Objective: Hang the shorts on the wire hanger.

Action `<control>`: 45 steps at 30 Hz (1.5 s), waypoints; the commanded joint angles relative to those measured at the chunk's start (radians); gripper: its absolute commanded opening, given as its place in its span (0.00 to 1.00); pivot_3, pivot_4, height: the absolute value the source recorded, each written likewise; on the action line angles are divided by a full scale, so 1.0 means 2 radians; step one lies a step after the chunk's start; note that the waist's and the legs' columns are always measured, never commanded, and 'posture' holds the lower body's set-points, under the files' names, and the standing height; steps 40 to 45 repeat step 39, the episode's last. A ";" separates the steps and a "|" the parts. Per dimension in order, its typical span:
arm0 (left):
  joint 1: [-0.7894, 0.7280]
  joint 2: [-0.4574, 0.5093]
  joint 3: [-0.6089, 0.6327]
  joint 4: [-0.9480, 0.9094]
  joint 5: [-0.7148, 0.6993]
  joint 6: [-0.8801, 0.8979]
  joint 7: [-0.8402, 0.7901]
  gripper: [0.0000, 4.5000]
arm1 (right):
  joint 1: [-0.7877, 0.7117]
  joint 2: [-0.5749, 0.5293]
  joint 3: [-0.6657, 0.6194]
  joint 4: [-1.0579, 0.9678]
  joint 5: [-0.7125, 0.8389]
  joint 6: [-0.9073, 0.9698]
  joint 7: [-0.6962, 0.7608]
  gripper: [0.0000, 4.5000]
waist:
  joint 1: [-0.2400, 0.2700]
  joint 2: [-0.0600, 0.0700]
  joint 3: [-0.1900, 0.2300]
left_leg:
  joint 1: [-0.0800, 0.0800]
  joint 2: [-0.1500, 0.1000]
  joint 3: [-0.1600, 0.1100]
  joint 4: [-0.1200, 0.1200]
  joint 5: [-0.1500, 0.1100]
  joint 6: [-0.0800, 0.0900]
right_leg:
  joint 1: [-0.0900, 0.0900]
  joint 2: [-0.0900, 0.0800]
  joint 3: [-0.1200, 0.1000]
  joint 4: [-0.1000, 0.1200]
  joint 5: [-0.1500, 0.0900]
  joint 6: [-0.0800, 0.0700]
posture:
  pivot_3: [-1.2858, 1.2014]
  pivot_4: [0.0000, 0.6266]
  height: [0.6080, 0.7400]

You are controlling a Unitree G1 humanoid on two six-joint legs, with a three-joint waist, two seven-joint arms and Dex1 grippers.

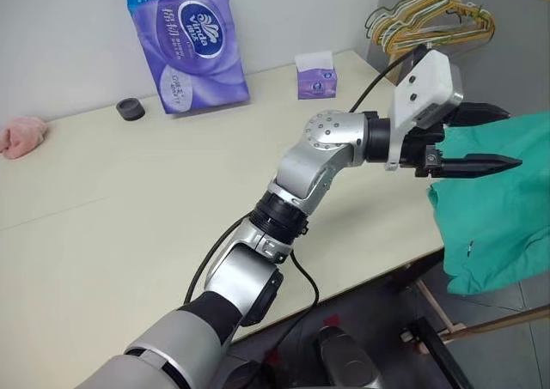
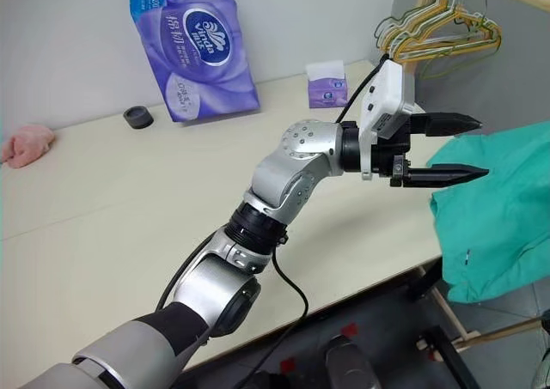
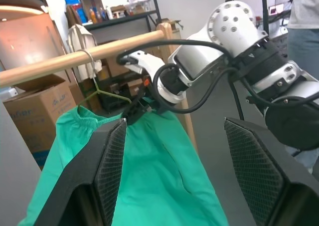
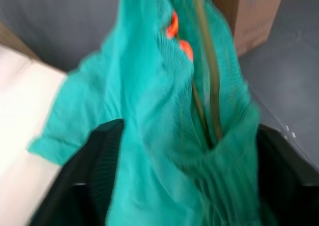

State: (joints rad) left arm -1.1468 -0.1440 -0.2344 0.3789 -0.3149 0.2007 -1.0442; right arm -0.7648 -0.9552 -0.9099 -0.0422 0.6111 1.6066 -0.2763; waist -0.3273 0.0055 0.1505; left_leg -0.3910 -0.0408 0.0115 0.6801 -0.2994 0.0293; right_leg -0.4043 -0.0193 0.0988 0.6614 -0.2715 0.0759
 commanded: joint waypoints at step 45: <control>0.411 0.125 0.207 -0.236 0.150 0.099 0.499 0.74 | 0.196 0.357 0.461 0.045 -0.218 -0.746 0.227 0.99 | 0.171 -0.014 -0.025 | 0.001 0.000 -0.007 0.001 0.005 -0.004 | -0.001 -0.004 -0.011 0.001 0.009 -0.009 | 0.56 0.07 1.00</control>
